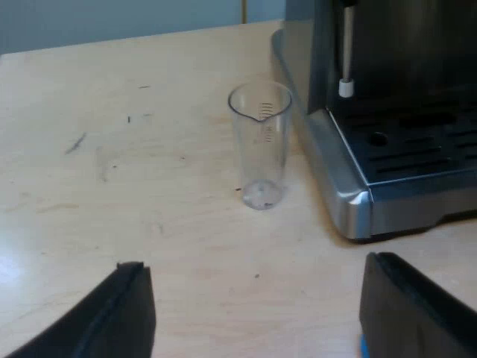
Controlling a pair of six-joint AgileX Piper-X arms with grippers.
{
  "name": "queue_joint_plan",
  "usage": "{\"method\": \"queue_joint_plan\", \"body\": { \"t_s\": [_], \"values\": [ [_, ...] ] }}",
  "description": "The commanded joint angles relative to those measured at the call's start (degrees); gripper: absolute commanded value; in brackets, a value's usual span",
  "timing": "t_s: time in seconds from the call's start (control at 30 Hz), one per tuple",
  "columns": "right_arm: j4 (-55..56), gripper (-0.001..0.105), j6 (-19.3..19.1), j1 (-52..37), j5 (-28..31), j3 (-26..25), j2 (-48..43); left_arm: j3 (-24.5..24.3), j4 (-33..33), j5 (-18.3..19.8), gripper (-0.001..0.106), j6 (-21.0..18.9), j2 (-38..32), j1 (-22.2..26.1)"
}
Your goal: Grind coffee beans and then tamp
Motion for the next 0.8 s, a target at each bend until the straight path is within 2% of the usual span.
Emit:
{"method": "queue_joint_plan", "body": {
  "t_s": [0.03, 0.13, 0.3, 0.53, 0.6, 0.7, 0.73, 0.8],
  "values": [
    [0.0, 0.063, -0.6, 0.0, 2.0, -2.1, -2.1, -0.4, 0.1, 3.9, 0.06, -1.5, -1.6, -0.2],
    [0.0, 0.063, -0.6, 0.0, 5.4, -4.8, -0.8, -0.7, 0.1, 7.3, 0.06, -3.0, -0.4, -1.4],
    [0.0, 0.063, -0.7, 0.0, 5.8, -9.6, 3.5, -2.5, 0.2, 8.4, 0.06, -3.1, 2.2, -4.6],
    [0.0, 0.063, -2.8, 0.0, 1.3, -14.6, 10.3, -4.2, -0.8, 11.1, 0.06, -2.8, 6.6, -10.0],
    [0.0, 0.063, -3.0, 1.7, -1.6, -17.0, 13.0, -4.2, -2.4, 12.1, 0.06, -2.5, 7.4, -11.8],
    [0.0, 0.063, -5.0, 3.7, -2.2, -18.4, 14.8, -4.2, -4.5, 12.4, 0.06, -1.2, 8.0, -13.7],
    [0.0, 0.063, -7.7, 6.9, -2.2, -19.7, 16.4, -4.2, -4.8, 12.4, 0.06, -1.1, 8.0, -14.0],
    [0.0, 0.063, -8.5, 9.2, -2.2, -20.7, 17.5, -4.2, -6.3, 12.4, 0.06, -0.4, 8.5, -15.7]
  ]
}}
